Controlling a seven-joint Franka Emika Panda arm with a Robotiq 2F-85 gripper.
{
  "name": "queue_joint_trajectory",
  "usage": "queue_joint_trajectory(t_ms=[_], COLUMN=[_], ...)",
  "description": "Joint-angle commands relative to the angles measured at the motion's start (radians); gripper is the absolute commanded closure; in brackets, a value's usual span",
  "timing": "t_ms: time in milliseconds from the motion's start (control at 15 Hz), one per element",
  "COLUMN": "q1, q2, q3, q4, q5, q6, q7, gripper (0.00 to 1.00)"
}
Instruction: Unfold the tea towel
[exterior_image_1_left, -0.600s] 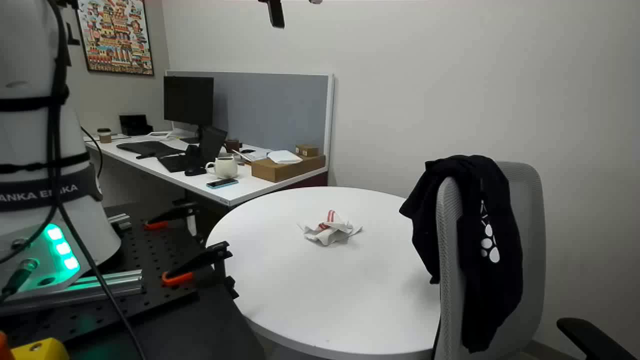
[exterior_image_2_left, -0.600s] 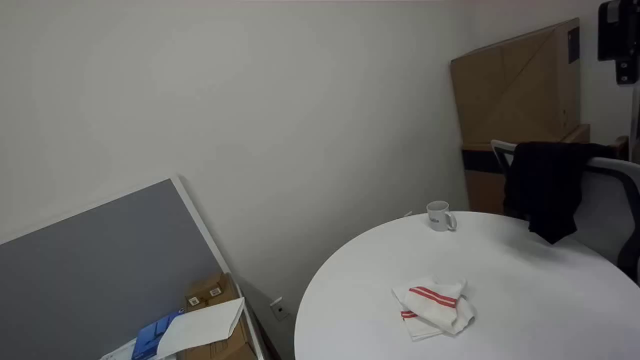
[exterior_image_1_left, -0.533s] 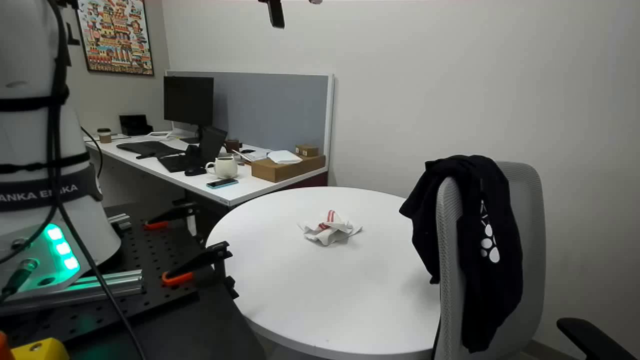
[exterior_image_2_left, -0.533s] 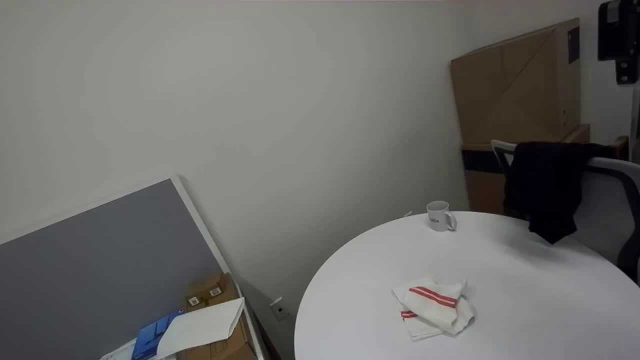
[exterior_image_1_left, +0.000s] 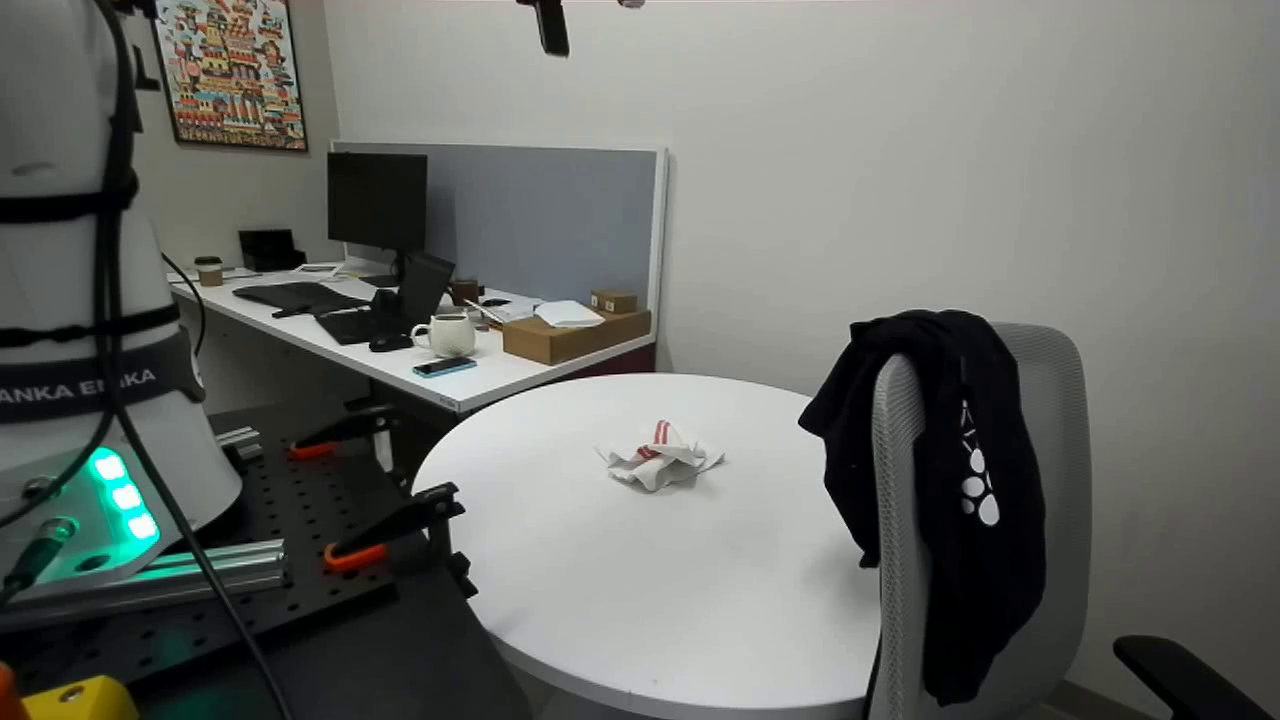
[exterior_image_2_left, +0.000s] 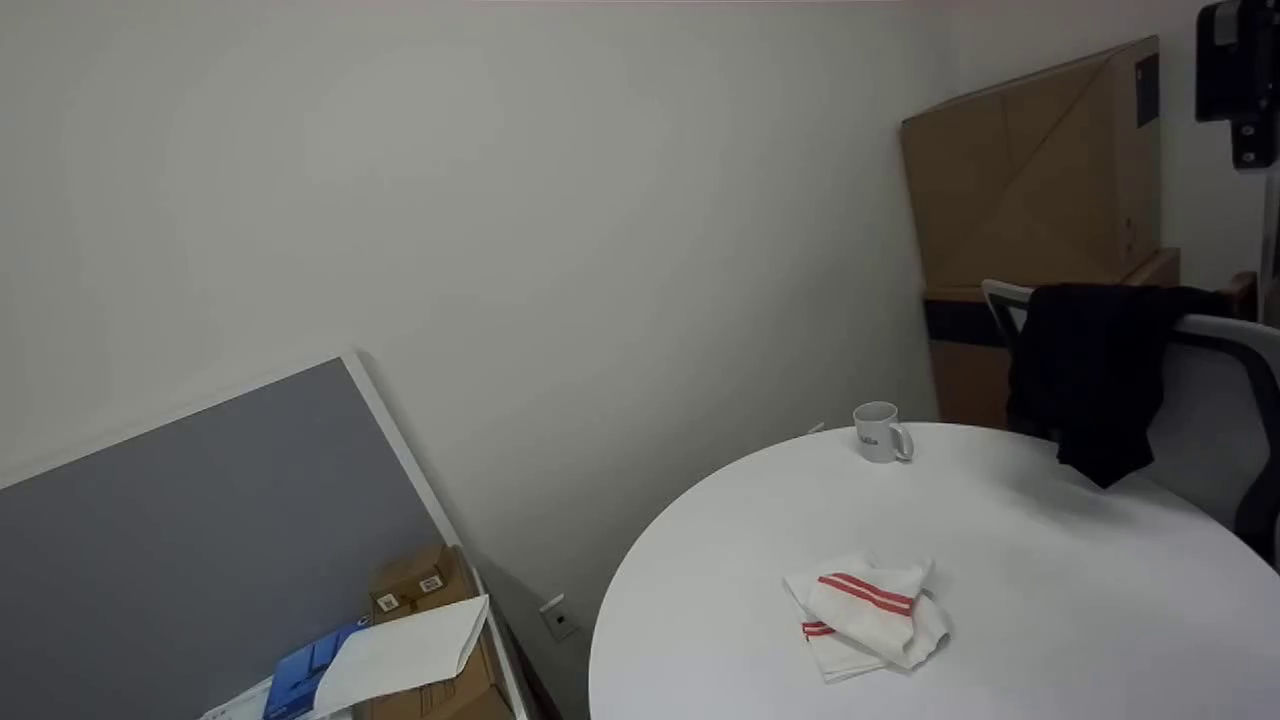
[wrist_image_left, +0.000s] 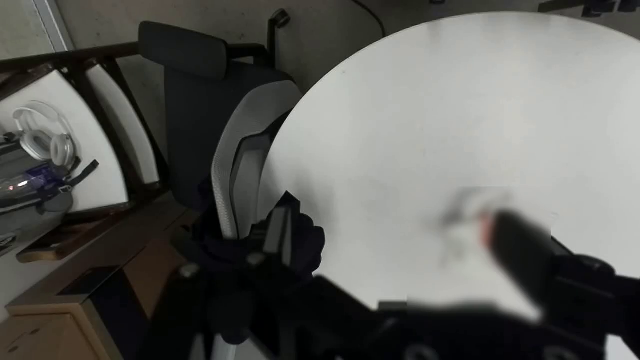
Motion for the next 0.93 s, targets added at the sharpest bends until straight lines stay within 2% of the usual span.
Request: queue_joint_trajectory(t_ms=[0, 600, 867], q1=[0.017, 0.017, 0.029], q2=[0.0, 0.0, 0.032], q3=[-0.012, -0.012, -0.037], q4=[0.003, 0.003, 0.076], q5=[-0.009, -0.009, 0.016], q6=[-0.006, -0.006, 0.027], q7=[0.009, 0.009, -0.001], gripper=[0.0, 0.0, 0.0])
